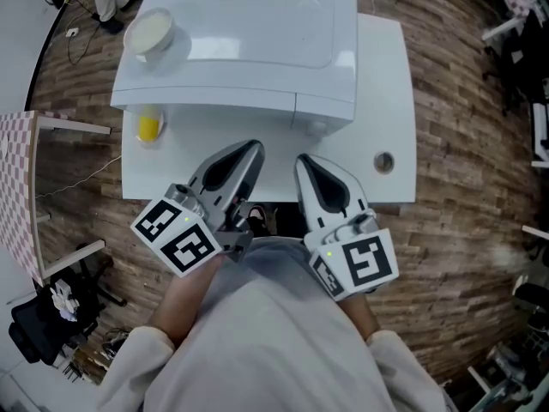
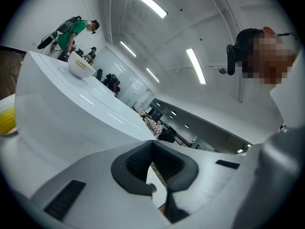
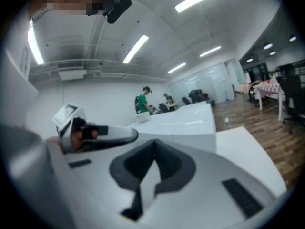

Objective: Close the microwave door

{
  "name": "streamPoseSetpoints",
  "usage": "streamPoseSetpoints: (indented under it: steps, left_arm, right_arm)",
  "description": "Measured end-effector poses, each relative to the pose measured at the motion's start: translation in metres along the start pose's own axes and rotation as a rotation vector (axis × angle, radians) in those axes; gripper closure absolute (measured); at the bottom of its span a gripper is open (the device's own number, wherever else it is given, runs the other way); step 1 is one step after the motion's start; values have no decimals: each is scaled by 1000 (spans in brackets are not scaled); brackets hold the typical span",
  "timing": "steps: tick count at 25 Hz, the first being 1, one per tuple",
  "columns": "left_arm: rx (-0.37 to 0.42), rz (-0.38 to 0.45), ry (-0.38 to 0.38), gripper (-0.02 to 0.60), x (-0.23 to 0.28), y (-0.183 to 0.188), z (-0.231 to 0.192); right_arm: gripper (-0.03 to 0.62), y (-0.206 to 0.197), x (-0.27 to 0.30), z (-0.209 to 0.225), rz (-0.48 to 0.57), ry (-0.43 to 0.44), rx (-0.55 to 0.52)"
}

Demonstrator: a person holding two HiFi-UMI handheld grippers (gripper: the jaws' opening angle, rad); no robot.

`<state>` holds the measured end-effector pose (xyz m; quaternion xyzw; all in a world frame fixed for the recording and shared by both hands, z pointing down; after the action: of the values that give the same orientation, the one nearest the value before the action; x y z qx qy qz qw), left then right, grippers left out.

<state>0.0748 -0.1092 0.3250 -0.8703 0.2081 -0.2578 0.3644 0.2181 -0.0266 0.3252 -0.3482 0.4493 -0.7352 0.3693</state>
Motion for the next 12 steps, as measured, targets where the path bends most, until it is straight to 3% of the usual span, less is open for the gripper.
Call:
streamPoseSetpoints:
  steps: [12]
  left_arm:
    - [96,-13,-37,568,-61,-16,-2]
  right_arm:
    - [571,-18,-14,-61,5,-78,-25]
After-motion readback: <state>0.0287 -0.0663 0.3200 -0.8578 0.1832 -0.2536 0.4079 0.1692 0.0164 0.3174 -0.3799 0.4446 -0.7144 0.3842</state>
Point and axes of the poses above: the fingertips, and each gripper's own axes: x forward along the fingers, z to its right, y out of its top, the point moved 8 cm from there along -x, backward along the fingers, and after that the axes turned 13 degrees about y, right-handed, at the moved point
